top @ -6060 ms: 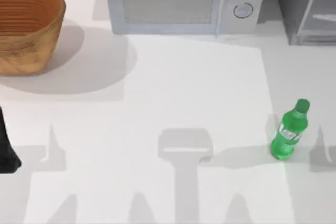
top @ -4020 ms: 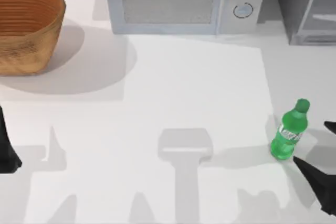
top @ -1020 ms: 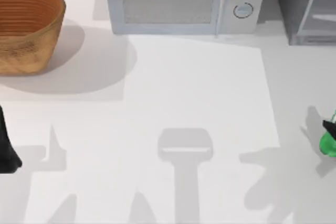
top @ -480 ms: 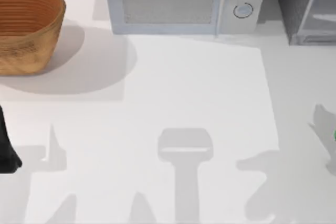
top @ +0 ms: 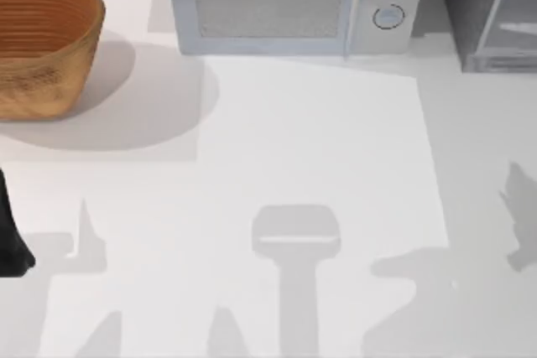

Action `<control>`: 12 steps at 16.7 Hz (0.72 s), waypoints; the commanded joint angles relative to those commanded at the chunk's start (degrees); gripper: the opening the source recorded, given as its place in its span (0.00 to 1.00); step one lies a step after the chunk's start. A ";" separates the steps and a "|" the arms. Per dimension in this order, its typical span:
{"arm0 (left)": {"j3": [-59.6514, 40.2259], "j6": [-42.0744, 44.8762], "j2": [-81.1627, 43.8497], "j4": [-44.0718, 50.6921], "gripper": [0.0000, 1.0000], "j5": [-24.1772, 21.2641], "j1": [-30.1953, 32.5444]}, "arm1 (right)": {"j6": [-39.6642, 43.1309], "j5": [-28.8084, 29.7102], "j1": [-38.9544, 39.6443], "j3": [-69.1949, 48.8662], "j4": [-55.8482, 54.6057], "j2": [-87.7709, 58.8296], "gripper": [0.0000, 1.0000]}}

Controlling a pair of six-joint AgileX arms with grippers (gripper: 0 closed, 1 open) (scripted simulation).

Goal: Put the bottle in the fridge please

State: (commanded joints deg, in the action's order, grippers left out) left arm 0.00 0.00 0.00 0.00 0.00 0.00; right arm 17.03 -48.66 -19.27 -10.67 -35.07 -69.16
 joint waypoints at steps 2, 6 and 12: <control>0.00 0.00 0.00 0.00 1.00 0.00 0.00 | -1.53 6.80 1.92 1.51 4.60 8.63 0.01; 0.00 0.00 0.00 0.00 1.00 0.00 0.00 | -5.28 21.46 7.32 4.47 14.66 29.01 0.01; 0.00 0.00 0.00 0.00 1.00 0.00 0.00 | -13.16 41.04 16.26 8.91 29.20 59.66 0.01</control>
State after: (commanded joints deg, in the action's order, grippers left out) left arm 0.00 0.00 0.00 0.00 0.00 0.00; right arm 3.87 -7.63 -3.02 -1.76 -5.87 -9.51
